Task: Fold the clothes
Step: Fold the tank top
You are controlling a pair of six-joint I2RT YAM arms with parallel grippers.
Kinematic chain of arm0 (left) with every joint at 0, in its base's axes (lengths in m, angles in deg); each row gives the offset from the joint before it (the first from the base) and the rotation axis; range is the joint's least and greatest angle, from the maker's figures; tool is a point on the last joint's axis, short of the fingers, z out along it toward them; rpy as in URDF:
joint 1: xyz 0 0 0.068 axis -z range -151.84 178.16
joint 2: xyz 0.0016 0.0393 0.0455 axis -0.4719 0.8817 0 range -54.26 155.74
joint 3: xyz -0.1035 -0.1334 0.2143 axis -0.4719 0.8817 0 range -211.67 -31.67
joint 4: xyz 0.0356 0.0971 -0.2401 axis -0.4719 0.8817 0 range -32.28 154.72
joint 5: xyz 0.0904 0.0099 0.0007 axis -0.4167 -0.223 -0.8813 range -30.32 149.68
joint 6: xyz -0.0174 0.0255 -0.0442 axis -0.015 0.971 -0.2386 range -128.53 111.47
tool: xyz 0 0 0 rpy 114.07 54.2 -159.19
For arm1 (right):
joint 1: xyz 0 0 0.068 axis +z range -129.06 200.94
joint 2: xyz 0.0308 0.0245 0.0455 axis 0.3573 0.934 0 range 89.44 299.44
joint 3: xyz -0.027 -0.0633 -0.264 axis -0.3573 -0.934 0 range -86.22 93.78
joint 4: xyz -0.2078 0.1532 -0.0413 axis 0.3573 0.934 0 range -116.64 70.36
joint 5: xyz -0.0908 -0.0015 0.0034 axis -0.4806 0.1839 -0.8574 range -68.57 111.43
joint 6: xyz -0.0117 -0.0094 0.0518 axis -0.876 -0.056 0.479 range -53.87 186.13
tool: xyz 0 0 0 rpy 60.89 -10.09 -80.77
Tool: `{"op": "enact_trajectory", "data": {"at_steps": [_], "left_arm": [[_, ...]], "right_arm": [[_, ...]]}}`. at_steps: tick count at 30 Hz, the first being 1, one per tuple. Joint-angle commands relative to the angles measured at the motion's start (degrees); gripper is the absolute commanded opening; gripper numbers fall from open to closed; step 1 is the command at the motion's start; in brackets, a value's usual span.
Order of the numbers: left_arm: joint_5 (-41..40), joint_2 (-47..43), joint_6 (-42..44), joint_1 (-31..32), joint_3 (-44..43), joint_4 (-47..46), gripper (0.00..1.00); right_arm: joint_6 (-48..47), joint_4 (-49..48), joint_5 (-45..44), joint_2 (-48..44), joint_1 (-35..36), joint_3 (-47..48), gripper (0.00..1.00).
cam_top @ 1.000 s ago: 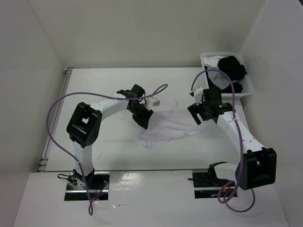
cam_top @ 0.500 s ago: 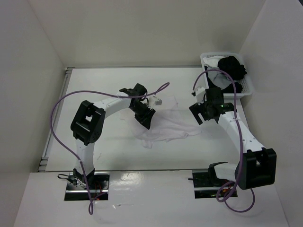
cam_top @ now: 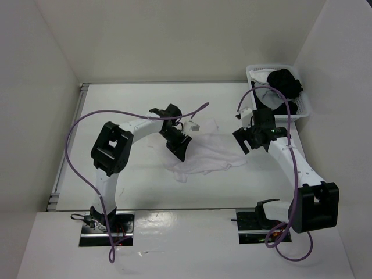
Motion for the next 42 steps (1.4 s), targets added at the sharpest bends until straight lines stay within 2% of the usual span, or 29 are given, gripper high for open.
{"op": "enact_trajectory", "data": {"at_steps": [1, 15, 30, 38, 42], "left_arm": [[2.7, 0.3, 1.2, 0.2, -2.5, 2.5, 0.47], [4.3, -0.7, 2.2, 0.2, -4.8, 4.3, 0.47], [3.1, 2.6, 1.2, 0.7, -4.8, 3.2, 0.47], [1.4, 3.1, -0.5, 0.7, -4.8, 1.5, 0.38], [0.2, 3.1, -0.5, 0.7, -5.4, 1.0, 0.23]], "right_arm": [[-0.4, -1.5, 0.5, -1.6, -0.4, -0.1, 0.91], [-0.4, -2.0, 1.0, -1.6, -0.9, -1.2, 0.91], [-0.9, -2.0, 1.0, -2.2, -1.4, -1.2, 0.91], [-0.9, -2.0, 1.5, -2.2, -2.0, -1.2, 0.91], [-0.9, -2.0, 1.5, -2.7, -2.0, -1.2, 0.91]]}}
